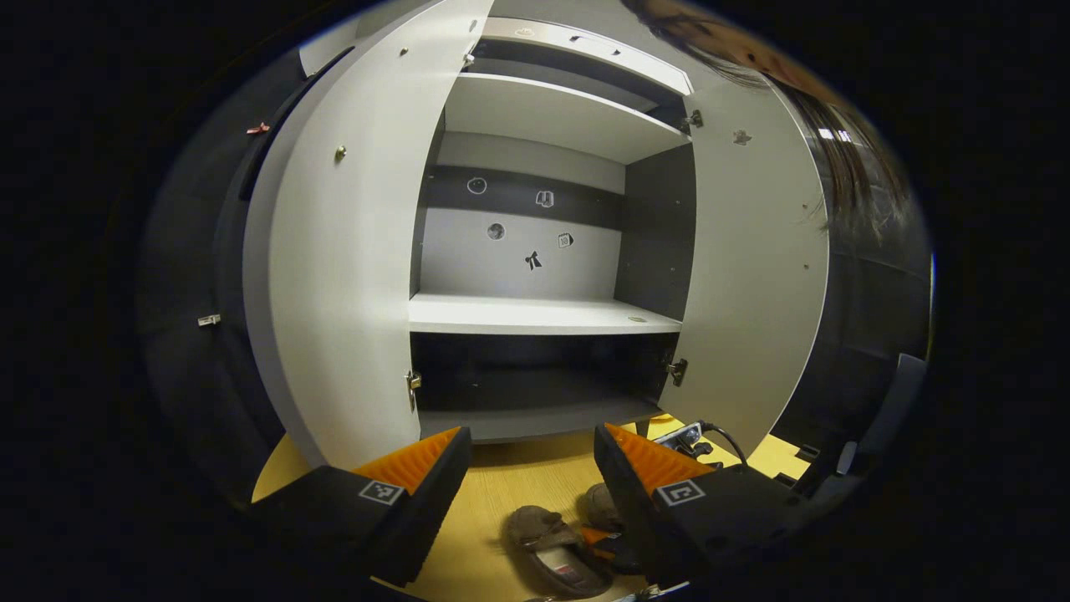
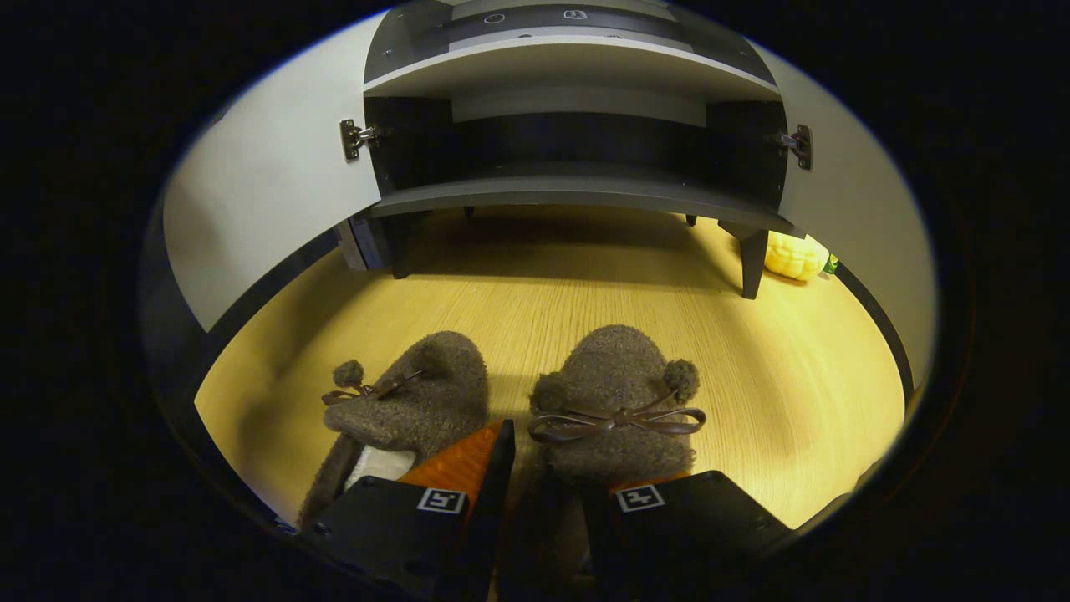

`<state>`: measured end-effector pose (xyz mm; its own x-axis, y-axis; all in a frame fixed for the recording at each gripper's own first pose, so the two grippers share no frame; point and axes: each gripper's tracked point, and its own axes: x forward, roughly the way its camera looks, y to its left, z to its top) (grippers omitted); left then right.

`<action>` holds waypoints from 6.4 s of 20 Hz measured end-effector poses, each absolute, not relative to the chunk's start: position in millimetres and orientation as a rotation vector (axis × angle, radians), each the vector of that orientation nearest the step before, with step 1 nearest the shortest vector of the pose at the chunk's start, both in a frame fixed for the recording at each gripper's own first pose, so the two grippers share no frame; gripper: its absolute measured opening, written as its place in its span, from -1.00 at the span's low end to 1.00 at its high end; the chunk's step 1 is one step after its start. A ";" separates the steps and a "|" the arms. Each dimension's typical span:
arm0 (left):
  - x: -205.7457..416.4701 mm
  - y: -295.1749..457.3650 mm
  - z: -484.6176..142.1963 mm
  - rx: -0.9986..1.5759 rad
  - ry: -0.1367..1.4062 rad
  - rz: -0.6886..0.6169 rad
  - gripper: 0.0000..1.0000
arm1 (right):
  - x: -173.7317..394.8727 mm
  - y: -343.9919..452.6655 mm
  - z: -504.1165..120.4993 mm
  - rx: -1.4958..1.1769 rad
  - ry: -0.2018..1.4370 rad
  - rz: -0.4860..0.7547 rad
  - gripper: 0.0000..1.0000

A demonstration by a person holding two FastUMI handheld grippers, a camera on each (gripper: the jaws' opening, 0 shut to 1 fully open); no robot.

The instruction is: Grab one shoe with the right hand and put it into the shoe cabinet, grab the other shoe with the left hand and put it into the shoe cabinet; then close the right door with the right hand and the left door with the left hand.

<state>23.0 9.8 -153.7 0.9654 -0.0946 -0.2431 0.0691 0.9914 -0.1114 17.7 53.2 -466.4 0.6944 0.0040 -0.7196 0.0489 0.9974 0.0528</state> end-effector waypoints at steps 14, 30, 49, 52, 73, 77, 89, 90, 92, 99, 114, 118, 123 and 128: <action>22.7 11.7 -143.8 -0.108 0.240 -0.070 0.86 | 27.2 42.6 -469.2 0.057 0.830 -0.004 -0.89; -33.7 -9.2 -91.5 -0.122 0.172 -0.050 0.86 | 118.1 -4.1 -147.2 0.048 0.311 -0.016 -0.89; -51.8 27.2 -65.7 -0.160 0.132 0.030 0.86 | 343.3 -61.7 -78.7 0.173 0.319 -0.110 -0.91; -52.5 45.3 -69.6 -0.156 0.146 0.065 0.86 | 366.8 -68.8 -118.7 0.146 0.399 -0.137 -0.91; -44.4 67.6 -85.7 -0.177 0.206 0.121 0.85 | 369.5 -17.3 -160.9 0.088 0.514 0.046 0.58; -43.7 63.4 -85.9 -0.175 0.206 0.112 0.86 | 365.4 -19.7 -150.9 0.103 0.492 0.053 0.63; -56.8 51.6 -71.9 -0.144 0.177 0.054 0.86 | 313.9 -27.0 -115.7 0.122 0.497 0.042 0.56; -57.7 48.3 -72.8 -0.139 0.176 0.042 0.86 | 304.1 -26.6 -106.5 0.114 0.478 0.048 0.57; -57.1 38.9 -76.0 -0.138 0.178 0.015 0.85 | 278.0 -22.0 -83.6 0.107 0.427 0.070 0.64; -44.1 -5.4 -116.4 -0.156 0.219 -0.083 0.85 | 162.3 -13.1 -38.6 0.119 0.246 0.127 0.67; -30.2 -34.6 -313.8 -0.138 0.465 -0.068 0.82 | 38.9 -46.9 -121.5 0.077 0.195 -0.003 0.95; -30.5 -27.6 -365.0 -0.137 0.528 -0.010 0.53 | 31.8 -37.8 -131.7 0.062 0.214 0.015 0.95; -19.9 -18.0 -411.2 -0.162 0.588 0.038 0.48 | 31.2 -34.6 -162.6 0.059 0.265 0.038 0.95; -0.7 -5.4 -426.1 -0.194 0.571 0.063 0.39 | 25.1 -36.8 -200.6 0.054 0.333 0.044 0.95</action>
<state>-0.7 -5.4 -426.1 0.8398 0.0059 -0.5429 -0.1134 0.9798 -0.1646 25.1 -36.8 -200.6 0.9442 0.0522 -0.3251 -0.0344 0.9976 0.0603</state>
